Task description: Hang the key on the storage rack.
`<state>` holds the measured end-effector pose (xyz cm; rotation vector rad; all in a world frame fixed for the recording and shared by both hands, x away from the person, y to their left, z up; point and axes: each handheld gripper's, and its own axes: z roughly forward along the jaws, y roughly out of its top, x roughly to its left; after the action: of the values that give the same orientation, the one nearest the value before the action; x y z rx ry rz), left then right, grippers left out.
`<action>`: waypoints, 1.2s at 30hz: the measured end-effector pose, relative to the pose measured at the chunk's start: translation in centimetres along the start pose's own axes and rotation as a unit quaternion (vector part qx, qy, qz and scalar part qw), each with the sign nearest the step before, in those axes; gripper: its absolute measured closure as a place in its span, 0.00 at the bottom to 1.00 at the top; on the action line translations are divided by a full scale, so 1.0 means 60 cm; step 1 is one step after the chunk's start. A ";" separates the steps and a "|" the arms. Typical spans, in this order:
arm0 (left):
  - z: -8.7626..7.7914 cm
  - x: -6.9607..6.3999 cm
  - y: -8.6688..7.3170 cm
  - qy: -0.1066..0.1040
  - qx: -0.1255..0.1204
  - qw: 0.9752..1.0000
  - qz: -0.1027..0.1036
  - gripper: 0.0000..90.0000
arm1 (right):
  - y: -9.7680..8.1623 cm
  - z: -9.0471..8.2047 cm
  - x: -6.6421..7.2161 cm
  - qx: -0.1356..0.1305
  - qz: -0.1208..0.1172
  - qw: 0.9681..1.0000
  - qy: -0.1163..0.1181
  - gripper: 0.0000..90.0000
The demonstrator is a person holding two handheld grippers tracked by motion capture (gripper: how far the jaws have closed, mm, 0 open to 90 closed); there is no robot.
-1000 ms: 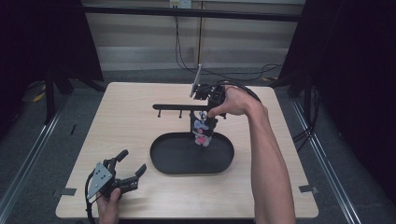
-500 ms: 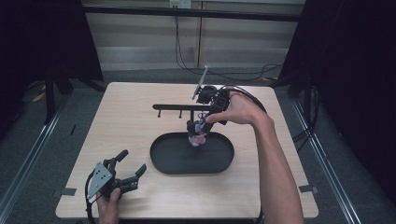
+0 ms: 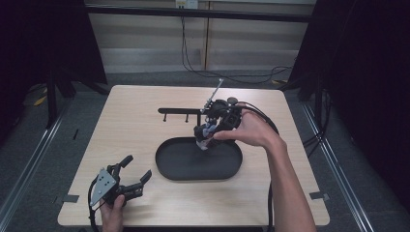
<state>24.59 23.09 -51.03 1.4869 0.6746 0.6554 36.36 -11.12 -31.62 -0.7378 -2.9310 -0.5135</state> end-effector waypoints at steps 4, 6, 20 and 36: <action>0.000 0.000 0.000 -0.001 0.000 1.000 0.001 0.17 | -0.019 0.014 0.008 -0.009 0.013 1.000 -0.008 0.44; 0.000 0.000 0.000 -0.001 0.000 1.000 0.001 0.17 | -0.032 0.020 0.012 -0.023 0.019 1.000 -0.009 0.43; 0.000 0.000 0.000 0.003 -0.001 1.000 0.000 0.17 | -0.107 0.090 0.043 -0.167 0.027 0.985 -0.040 0.35; 0.000 0.000 0.000 0.003 0.000 1.000 0.000 0.17 | -0.229 0.180 0.065 -0.396 0.117 0.906 -0.096 0.20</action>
<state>24.58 23.08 -51.03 1.4851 0.6784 0.6592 26.50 -17.08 -45.34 -1.2402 -2.6646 -1.7261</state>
